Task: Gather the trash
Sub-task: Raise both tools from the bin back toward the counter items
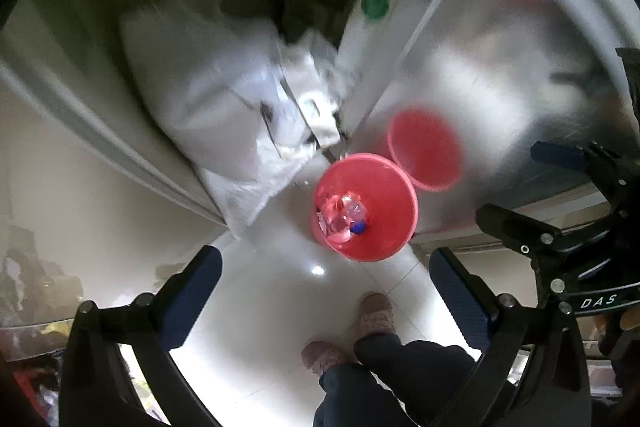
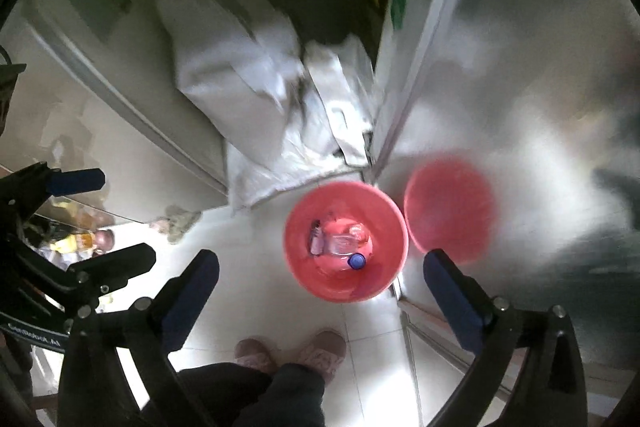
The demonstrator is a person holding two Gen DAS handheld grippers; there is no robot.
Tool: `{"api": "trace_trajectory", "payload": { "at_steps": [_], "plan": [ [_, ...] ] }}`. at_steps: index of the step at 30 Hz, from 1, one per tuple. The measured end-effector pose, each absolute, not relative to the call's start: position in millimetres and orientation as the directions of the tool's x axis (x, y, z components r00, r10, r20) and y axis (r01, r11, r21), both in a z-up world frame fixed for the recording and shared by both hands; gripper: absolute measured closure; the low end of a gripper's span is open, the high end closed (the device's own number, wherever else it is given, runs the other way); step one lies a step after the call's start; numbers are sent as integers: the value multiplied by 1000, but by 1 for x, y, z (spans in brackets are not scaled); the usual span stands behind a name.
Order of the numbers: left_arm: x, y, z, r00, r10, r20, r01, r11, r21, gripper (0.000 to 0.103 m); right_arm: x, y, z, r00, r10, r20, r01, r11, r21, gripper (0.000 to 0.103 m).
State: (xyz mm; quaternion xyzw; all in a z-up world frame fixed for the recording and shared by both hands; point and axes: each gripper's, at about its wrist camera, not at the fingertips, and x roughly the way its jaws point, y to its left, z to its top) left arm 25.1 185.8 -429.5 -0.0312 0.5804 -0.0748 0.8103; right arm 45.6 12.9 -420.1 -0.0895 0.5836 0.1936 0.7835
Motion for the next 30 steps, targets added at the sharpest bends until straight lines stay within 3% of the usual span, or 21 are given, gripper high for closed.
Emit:
{"api": "trace_trajectory", "payload": {
  "at_steps": [7,16,21,30],
  "plan": [
    [7,196,-289,413,-126,-902,77,992,-103,0,31,16,-282,297,233,-926,-413,906,95,1],
    [-7,205,-159,500,-158,-851,97,987,-127,0,14,16,-146,389,272,-880,-373,920,120,1],
    [-5,196,-115,534,-183,-825,145,982,-124,0,9,9,-92,450,245,-859,-340,936,89,1],
    [23,157,-70,562,-213,-800,237,967,-92,0,19,-16,-48,514,216,-830,-270,959,82,1]
  ]
}}
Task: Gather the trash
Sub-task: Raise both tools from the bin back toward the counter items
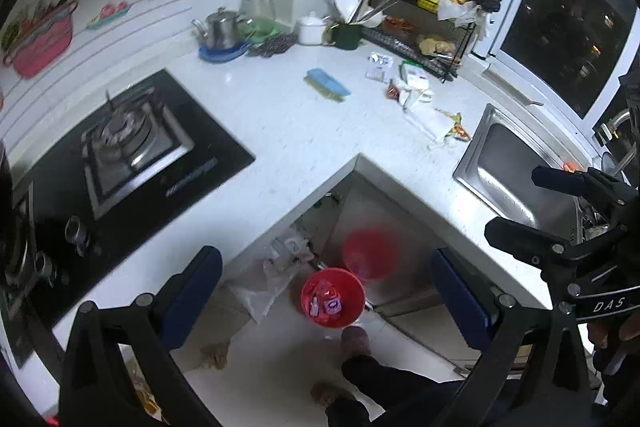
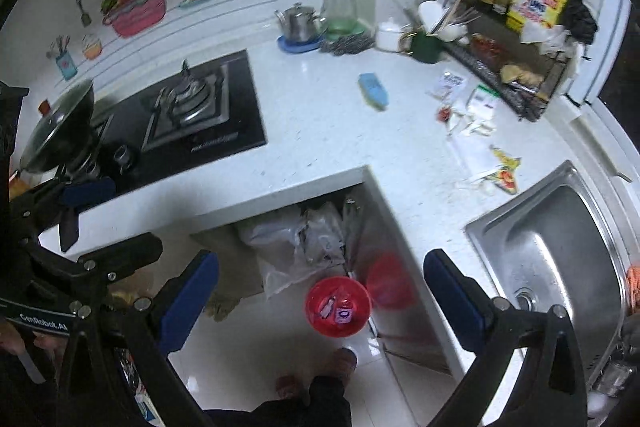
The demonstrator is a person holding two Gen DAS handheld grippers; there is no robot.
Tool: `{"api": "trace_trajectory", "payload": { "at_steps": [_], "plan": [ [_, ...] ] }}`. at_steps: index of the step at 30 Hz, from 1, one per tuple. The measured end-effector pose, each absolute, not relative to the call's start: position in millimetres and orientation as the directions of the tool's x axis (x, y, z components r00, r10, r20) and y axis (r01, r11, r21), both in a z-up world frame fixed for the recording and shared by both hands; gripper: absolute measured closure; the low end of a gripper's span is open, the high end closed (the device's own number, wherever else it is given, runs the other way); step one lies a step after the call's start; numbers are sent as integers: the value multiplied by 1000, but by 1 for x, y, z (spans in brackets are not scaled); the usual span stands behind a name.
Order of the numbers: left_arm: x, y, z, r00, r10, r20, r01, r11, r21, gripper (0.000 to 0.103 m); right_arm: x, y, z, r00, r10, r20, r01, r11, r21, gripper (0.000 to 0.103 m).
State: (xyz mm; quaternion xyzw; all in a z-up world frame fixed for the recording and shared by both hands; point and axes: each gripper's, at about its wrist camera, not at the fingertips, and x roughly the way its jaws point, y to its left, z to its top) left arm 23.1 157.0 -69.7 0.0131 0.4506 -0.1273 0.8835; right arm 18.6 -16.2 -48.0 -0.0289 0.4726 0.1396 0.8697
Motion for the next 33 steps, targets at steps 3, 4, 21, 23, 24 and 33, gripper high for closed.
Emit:
{"api": "trace_trajectory", "payload": {
  "at_steps": [3,4,21,23,24,33],
  "plan": [
    [38,137,-63,555,-232,-799,288,955,-77,0,29,-33,-42,536,202,-819,-237,968,84,1],
    [47,129,-61,552,-238,-799,303,950,-73,0,34,-36,-40,544,198,-815,-227,970,85,1],
    [228,38,-63,528,-229,-818,280,956,-87,0,179,-123,-44,562,186,-806,-138,982,130,1],
    [250,28,-70,515,-197,-834,260,963,-66,0,197,-134,-49,553,195,-810,-140,980,140,1],
    [260,23,-74,508,-187,-841,254,965,-61,0,204,-137,-51,547,198,-813,-140,979,145,1],
    [349,4,-121,432,-159,-888,186,979,-84,0,281,-160,-97,471,219,-854,-154,974,165,1]
  ]
}}
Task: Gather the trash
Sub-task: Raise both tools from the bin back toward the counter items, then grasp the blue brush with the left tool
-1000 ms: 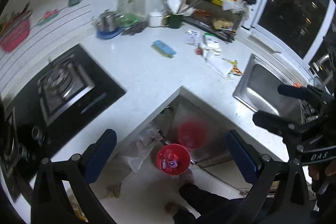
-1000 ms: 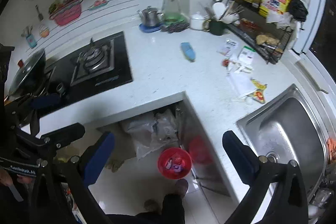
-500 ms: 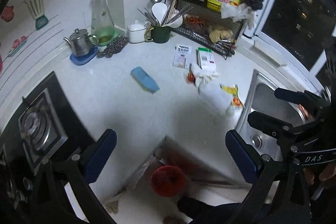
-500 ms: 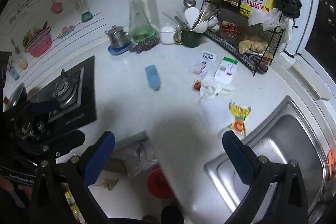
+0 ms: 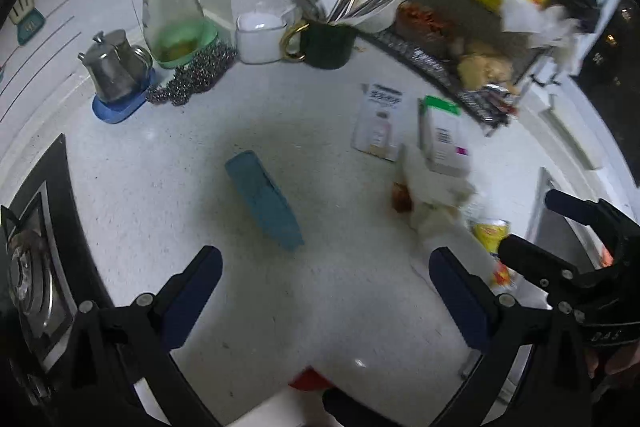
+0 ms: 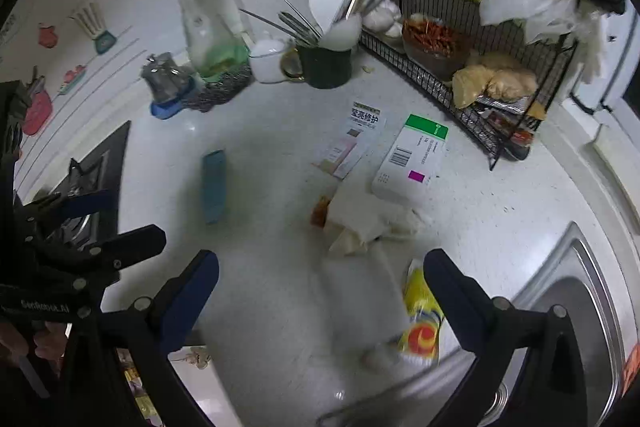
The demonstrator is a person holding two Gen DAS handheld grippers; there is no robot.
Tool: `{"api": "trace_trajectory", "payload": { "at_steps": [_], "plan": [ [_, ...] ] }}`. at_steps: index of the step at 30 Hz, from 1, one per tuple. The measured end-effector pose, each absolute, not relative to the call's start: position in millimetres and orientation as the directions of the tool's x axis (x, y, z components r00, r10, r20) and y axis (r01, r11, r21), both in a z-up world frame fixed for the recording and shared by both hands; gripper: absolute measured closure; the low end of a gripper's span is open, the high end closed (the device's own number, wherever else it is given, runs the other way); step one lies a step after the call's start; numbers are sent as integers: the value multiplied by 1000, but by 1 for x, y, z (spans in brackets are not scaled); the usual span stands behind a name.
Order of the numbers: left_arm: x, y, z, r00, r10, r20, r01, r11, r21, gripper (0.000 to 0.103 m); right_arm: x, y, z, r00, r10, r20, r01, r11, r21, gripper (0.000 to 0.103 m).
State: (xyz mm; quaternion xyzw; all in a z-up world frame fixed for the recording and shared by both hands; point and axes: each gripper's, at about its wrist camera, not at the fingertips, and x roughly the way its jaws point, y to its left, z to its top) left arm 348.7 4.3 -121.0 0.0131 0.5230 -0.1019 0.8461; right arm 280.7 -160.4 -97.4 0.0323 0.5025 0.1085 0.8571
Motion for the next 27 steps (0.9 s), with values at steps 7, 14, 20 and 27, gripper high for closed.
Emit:
{"api": "trace_trajectory", "payload": {
  "at_steps": [7,14,20,27],
  "plan": [
    [398,14,-168,360,-94,-928,91,994,-66,0,322,-171,-133,418,241,-876,-147,970,196,1],
    [433,24,-209,331,-14,-944,9,1000,-12,2,336,-187,-158,388,239,-890,-127,970,205,1],
    [444,33,-229,311,-8,-950,-29,999,-18,26,333,-216,-170,359,214,-909,-53,976,209,1],
    [446,22,-228,330,5,-944,41,999,20,50,333,-237,-168,389,143,-910,-1,988,155,1]
  ]
}}
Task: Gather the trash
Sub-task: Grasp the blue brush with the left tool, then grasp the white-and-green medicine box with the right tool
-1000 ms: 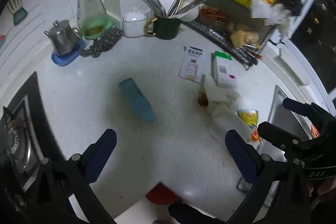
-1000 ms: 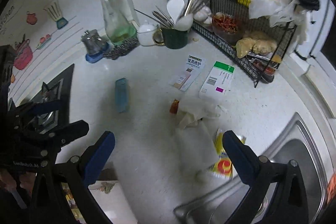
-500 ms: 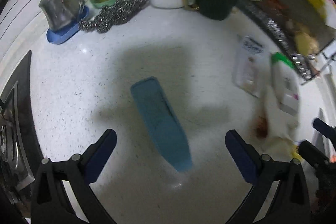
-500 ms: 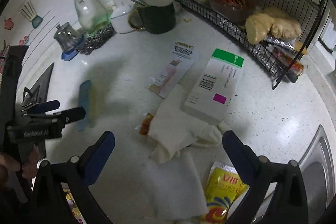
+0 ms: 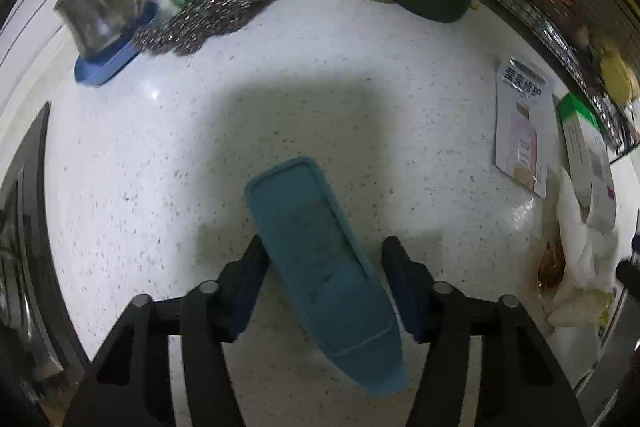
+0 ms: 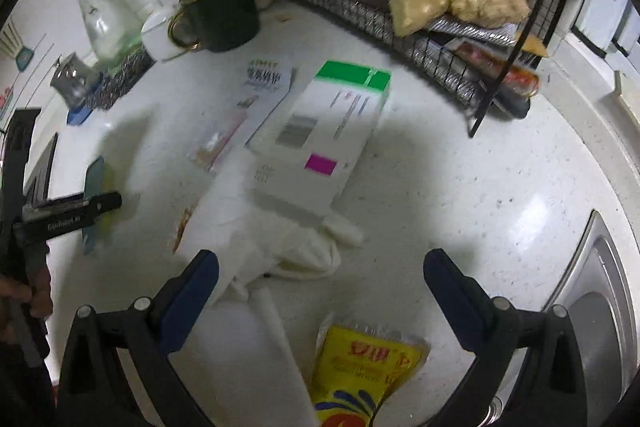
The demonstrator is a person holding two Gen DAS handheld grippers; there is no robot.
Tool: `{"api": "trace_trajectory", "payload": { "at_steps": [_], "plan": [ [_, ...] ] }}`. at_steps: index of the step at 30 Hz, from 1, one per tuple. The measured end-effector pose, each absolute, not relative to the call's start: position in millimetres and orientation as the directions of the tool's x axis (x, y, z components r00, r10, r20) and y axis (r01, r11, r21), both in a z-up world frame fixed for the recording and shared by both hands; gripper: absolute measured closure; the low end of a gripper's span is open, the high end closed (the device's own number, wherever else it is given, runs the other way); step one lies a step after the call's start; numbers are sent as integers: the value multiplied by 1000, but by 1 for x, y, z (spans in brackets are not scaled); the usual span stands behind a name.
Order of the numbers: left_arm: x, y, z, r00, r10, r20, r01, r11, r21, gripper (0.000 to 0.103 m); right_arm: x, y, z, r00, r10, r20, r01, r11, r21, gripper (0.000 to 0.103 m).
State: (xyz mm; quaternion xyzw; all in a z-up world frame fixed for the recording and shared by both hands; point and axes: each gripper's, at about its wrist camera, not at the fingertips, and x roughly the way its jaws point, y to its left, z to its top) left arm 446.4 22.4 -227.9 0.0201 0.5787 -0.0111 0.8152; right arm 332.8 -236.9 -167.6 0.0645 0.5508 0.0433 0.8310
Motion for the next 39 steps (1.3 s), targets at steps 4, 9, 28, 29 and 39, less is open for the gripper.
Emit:
{"api": "trace_trajectory", "payload": {
  "at_steps": [4,9,28,29,39],
  "plan": [
    [445,16,-226,343,-17,-939,83,996,12,62,344,-244,-167,390,164,-906,53,978,200,1],
    [434,3,-224,347,-49,-936,150,989,4,64,366,-245,-174,384,106,-917,116,980,162,1],
    [389,-19,-204,331,-95,-939,256,967,-8,65,425,-236,-196,378,78,-923,161,976,149,42],
    [387,-14,-202,336,-94,-937,255,967,-6,65,425,-235,-195,376,71,-924,150,979,137,41],
    [360,3,-157,391,-119,-913,238,971,-25,65,376,-221,-141,459,84,-885,58,991,124,43]
  ]
}}
